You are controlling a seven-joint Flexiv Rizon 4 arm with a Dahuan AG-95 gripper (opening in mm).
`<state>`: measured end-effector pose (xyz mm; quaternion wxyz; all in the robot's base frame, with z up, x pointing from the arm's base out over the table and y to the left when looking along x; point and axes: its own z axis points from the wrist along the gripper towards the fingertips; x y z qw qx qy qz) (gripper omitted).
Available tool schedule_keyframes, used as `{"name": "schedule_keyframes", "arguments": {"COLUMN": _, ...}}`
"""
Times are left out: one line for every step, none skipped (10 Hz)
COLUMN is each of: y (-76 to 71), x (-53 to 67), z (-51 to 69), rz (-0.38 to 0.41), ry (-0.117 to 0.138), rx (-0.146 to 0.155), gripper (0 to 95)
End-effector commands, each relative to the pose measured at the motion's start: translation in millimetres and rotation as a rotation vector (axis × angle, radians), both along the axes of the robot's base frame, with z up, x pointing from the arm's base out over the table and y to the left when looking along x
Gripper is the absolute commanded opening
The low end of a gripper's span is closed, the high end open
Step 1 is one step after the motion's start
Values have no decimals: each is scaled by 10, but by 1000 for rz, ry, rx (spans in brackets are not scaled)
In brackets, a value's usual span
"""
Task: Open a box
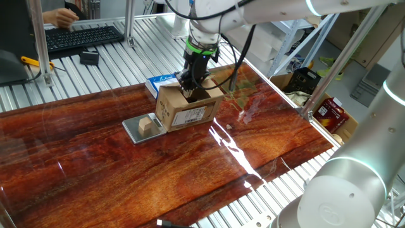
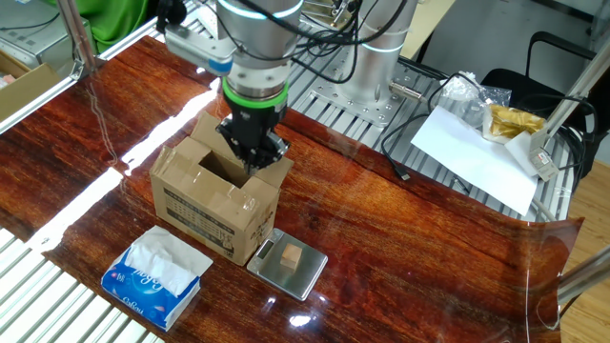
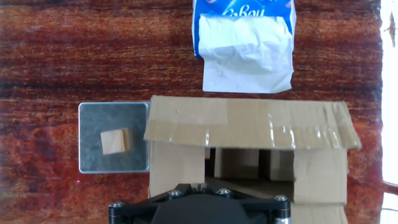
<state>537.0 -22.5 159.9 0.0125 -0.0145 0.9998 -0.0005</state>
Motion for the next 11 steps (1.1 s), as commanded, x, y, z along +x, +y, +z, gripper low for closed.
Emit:
{"name": "schedule_keyframes", "arguments": {"y": -17, "x": 71, "z": 14, "rz": 8, "ry": 2, "rx": 1, "gripper": 0}}
{"name": "schedule_keyframes", "arguments": {"y": -25, "x": 114, "z": 7, "rz": 13, "ry": 2, "rx": 0, "gripper": 0}}
{"name": "schedule_keyframes", "arguments": {"y": -33, "x": 157, "z": 3, "rz": 16, "ry": 2, "rx": 0, "gripper": 0}}
{"name": "schedule_keyframes", "arguments": {"y": -42, "x": 210, "z": 1, "rz": 21, "ry": 2, "rx": -1, "gripper": 0}}
{"name": "schedule_keyframes", "arguments": {"y": -49, "x": 255, "z": 3, "rz": 26, "ry": 3, "rx": -2, "gripper": 0}}
{"name": "schedule_keyframes", "arguments": {"y": -56, "x": 293, "z": 9, "rz": 29, "ry": 5, "rx": -2, "gripper": 0}}
{"name": "schedule_keyframes", "arguments": {"y": -59, "x": 322, "z": 16, "rz": 31, "ry": 7, "rx": -3, "gripper": 0}}
{"name": "schedule_keyframes", "arguments": {"y": -61, "x": 361, "z": 30, "rz": 33, "ry": 12, "rx": -5, "gripper": 0}}
{"name": "schedule_keyframes", "arguments": {"y": -55, "x": 393, "z": 39, "rz": 34, "ry": 16, "rx": -5, "gripper": 0}}
{"name": "schedule_keyframes", "arguments": {"y": -48, "x": 423, "z": 45, "rz": 34, "ry": 19, "rx": -6, "gripper": 0}}
{"name": "schedule_keyframes", "arguments": {"y": -35, "x": 484, "z": 59, "rz": 33, "ry": 23, "rx": -6, "gripper": 0}}
